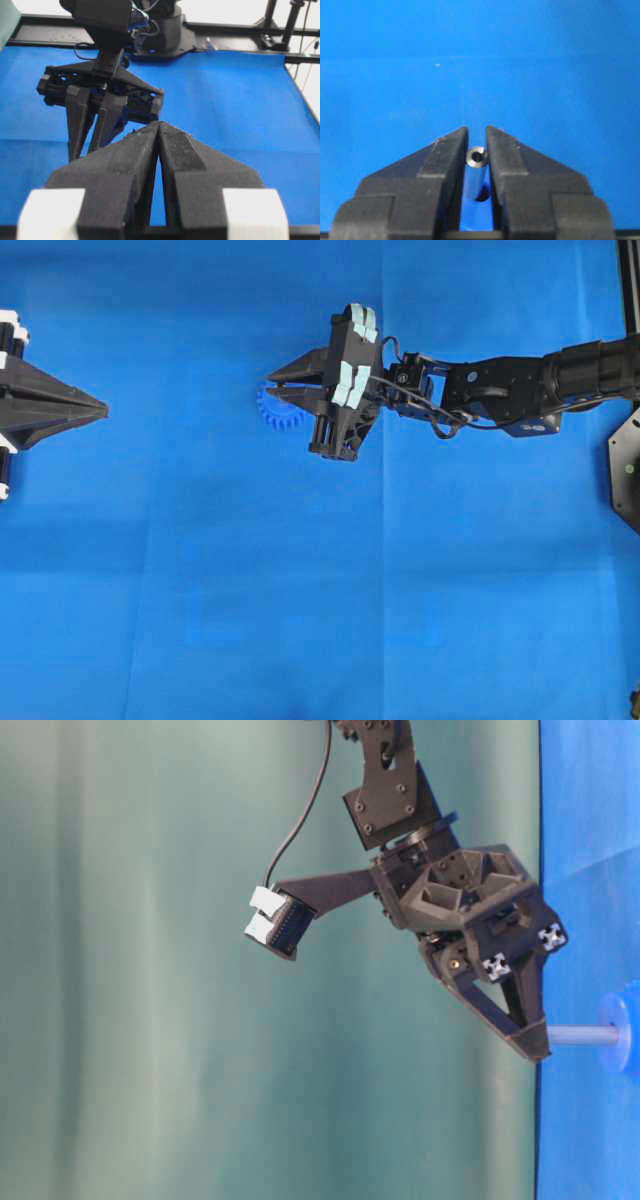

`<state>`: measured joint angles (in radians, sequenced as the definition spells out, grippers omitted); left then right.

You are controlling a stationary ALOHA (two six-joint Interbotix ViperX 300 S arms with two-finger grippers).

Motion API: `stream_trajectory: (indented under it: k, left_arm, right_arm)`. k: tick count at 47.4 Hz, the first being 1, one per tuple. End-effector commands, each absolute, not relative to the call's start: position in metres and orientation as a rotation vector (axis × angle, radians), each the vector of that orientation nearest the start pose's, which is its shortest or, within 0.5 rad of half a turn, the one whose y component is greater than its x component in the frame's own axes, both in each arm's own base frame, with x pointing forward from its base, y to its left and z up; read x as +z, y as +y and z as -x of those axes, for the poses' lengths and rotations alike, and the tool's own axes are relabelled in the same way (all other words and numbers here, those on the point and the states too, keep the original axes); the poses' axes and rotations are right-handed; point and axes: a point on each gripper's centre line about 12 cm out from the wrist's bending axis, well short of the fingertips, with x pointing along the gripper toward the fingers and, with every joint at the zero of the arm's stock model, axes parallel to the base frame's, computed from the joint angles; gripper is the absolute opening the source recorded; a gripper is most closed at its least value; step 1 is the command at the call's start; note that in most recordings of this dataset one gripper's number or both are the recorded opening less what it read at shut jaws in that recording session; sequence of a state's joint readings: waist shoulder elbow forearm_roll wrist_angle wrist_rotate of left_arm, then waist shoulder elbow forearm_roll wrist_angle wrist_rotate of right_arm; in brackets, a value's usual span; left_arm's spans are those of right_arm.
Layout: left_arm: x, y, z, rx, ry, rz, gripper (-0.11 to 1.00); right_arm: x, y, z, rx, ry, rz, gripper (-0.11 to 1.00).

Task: Insert the shaft placed at a random location into the center hole of the small gear at another random location.
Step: 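Lower the shaft with the right gripper into the gear's center hole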

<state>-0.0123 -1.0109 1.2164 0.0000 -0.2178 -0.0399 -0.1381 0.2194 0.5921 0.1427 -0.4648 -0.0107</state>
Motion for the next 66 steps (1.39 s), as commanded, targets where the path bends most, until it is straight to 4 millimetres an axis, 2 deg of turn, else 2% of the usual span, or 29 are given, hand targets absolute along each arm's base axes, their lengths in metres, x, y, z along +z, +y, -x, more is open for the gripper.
stream_trajectory:
  k: [1,16,28,35,43,51,66]
  left_arm:
    - [0.282,-0.003,-0.191,-0.015,-0.027,0.04,0.0]
    - [0.282,-0.003,-0.191,-0.015,-0.029,0.039,0.0]
    - [0.282,-0.003,-0.191,-0.015,-0.029,0.04,0.0]
    - [0.282,-0.003,-0.191,-0.015,-0.029,0.04,0.0]
    - [0.282,-0.003,-0.191,-0.015,-0.029,0.04,0.0]
    - [0.282,-0.003,-0.191,-0.015,-0.029,0.04,0.0]
    - [0.282,-0.003,-0.191,-0.015,-0.029,0.039,0.0]
  right_arm:
    - [0.162,-0.068,-0.44,-0.218,0.296,-0.128,0.02]
    - [0.164,-0.068,-0.44,-0.219,0.29,-0.128,0.02]
    - [0.189,-0.068,-0.437,-0.212,0.24,-0.115,0.02]
    - [0.196,-0.067,-0.436,-0.208,0.239,-0.099,0.02]
    - [0.19,-0.069,-0.437,-0.214,0.253,-0.1,0.02]
    - [0.174,-0.072,-0.439,-0.224,0.284,-0.108,0.02]
    - [0.157,-0.073,-0.445,-0.233,0.307,-0.117,0.02]
